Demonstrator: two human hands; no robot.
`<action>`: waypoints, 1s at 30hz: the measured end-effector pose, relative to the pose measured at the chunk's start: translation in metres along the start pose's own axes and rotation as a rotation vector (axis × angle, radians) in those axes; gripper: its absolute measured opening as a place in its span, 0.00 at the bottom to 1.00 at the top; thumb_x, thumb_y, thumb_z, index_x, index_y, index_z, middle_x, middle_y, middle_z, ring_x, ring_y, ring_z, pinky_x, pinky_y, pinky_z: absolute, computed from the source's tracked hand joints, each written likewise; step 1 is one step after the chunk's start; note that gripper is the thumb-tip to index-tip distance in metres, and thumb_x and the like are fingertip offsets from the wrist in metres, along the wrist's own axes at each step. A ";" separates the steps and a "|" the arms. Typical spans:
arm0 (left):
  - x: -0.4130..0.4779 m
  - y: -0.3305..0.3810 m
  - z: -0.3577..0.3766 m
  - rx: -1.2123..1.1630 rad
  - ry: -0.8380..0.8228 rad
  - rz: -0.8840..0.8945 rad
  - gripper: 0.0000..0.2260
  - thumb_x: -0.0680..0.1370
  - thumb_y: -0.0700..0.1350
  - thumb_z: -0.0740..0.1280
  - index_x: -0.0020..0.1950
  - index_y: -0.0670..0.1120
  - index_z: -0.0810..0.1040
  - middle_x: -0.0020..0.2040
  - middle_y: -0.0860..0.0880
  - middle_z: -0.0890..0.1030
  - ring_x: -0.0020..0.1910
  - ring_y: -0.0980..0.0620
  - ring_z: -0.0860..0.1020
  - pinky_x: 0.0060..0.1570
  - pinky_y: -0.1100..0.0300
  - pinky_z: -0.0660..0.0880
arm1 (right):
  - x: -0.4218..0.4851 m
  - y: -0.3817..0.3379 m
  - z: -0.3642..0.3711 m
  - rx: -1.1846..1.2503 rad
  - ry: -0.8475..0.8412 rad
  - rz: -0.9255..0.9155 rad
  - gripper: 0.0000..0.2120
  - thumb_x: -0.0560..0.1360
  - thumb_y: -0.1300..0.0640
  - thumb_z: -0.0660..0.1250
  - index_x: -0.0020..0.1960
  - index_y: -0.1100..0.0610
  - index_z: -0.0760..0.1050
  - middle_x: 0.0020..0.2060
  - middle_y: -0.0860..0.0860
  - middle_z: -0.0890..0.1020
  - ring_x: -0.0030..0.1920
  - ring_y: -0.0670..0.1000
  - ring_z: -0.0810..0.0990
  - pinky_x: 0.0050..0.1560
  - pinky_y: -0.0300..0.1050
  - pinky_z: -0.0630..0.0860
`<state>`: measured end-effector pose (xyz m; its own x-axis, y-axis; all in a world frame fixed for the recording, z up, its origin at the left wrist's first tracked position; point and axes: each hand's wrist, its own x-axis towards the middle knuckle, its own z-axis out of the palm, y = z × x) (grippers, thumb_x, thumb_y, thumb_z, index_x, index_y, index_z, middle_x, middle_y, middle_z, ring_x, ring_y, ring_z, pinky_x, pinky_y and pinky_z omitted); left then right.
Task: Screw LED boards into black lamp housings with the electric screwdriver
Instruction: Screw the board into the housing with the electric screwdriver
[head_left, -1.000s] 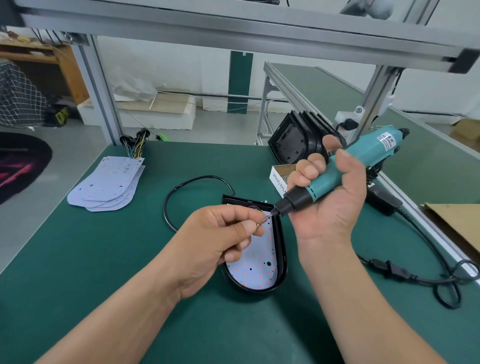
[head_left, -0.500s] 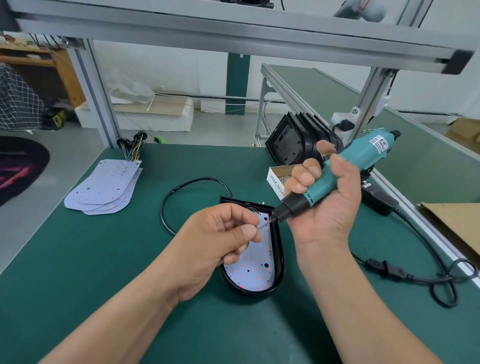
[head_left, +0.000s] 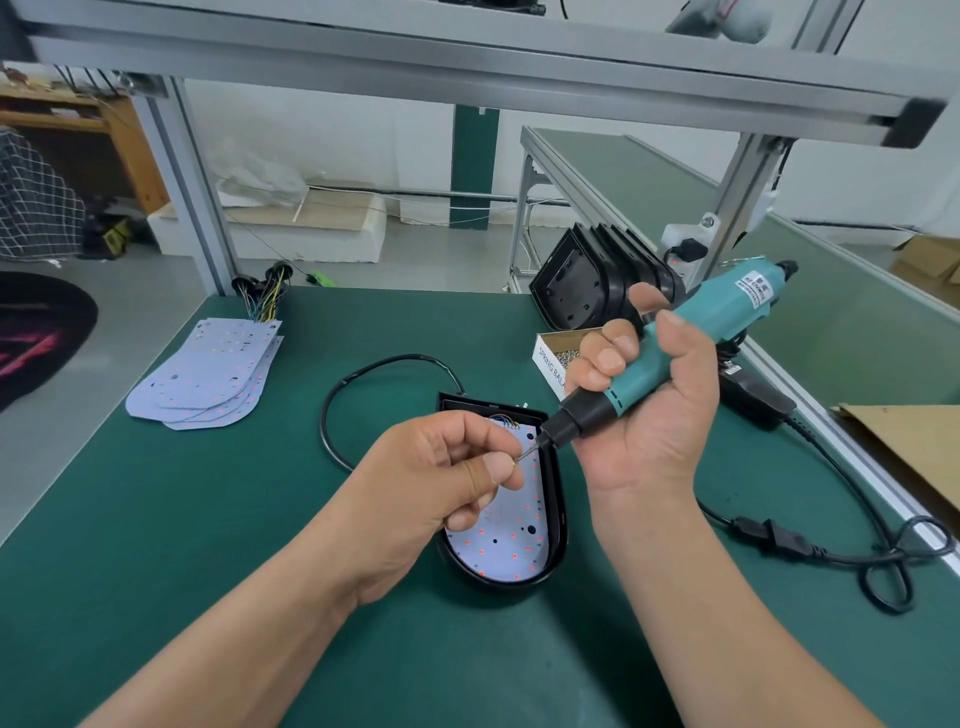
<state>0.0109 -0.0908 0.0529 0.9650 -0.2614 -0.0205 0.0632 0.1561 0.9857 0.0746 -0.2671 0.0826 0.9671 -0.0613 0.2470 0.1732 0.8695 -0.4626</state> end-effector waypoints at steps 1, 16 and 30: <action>0.000 0.001 0.000 0.004 -0.001 0.001 0.11 0.81 0.35 0.72 0.46 0.50 0.87 0.43 0.44 0.85 0.34 0.54 0.72 0.31 0.64 0.69 | 0.000 0.000 0.000 0.002 -0.003 -0.001 0.09 0.81 0.56 0.60 0.56 0.55 0.76 0.33 0.49 0.71 0.30 0.47 0.71 0.30 0.38 0.71; 0.000 0.000 0.001 0.186 0.048 -0.015 0.06 0.76 0.43 0.76 0.47 0.54 0.86 0.44 0.47 0.88 0.36 0.52 0.73 0.33 0.65 0.71 | -0.002 0.003 -0.003 -0.118 -0.015 0.031 0.07 0.82 0.56 0.61 0.57 0.55 0.76 0.33 0.49 0.70 0.30 0.47 0.71 0.31 0.39 0.71; -0.001 0.000 0.001 0.238 0.041 0.035 0.11 0.84 0.39 0.69 0.50 0.54 0.87 0.48 0.48 0.88 0.34 0.54 0.71 0.33 0.64 0.69 | -0.007 0.012 -0.007 -0.061 0.125 0.073 0.06 0.82 0.55 0.62 0.54 0.55 0.76 0.32 0.48 0.70 0.29 0.46 0.71 0.29 0.38 0.72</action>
<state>0.0099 -0.0917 0.0532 0.9755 -0.2198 0.0122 -0.0274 -0.0660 0.9974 0.0713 -0.2599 0.0691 0.9925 -0.0628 0.1051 0.1092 0.8425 -0.5275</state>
